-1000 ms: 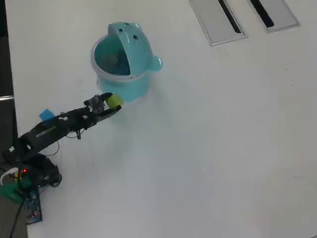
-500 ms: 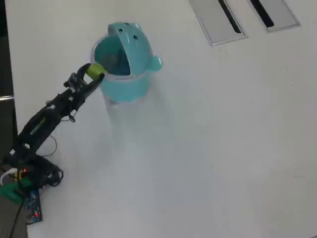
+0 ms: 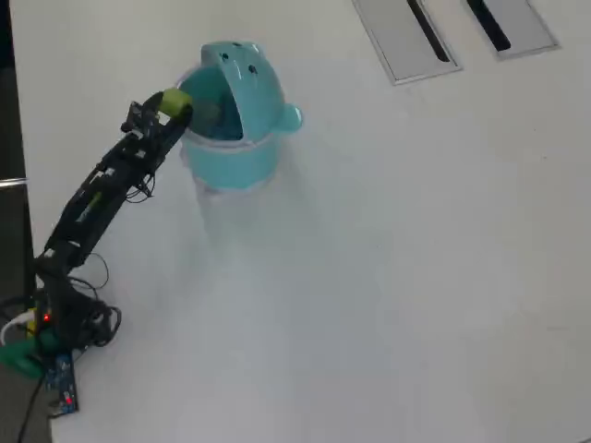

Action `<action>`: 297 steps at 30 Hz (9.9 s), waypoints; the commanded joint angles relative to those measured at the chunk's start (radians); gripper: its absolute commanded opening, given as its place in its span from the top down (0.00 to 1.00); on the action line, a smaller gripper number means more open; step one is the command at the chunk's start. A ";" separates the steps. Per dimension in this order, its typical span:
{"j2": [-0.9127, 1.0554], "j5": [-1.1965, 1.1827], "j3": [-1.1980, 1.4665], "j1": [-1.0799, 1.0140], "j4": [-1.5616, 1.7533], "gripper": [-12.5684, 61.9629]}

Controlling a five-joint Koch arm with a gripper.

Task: Grasp RGB lego blocks and put them in the bin one by one.

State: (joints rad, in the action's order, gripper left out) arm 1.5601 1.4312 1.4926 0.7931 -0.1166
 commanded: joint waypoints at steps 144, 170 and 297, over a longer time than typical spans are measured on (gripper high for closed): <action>0.146 0.457 0.807 0.615 -0.103 0.52; 0.488 0.222 0.621 0.511 -0.101 0.61; 0.607 0.141 0.706 -0.008 0.465 0.48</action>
State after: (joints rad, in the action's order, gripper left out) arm 2.1322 1.5769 2.2381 0.7701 0.2654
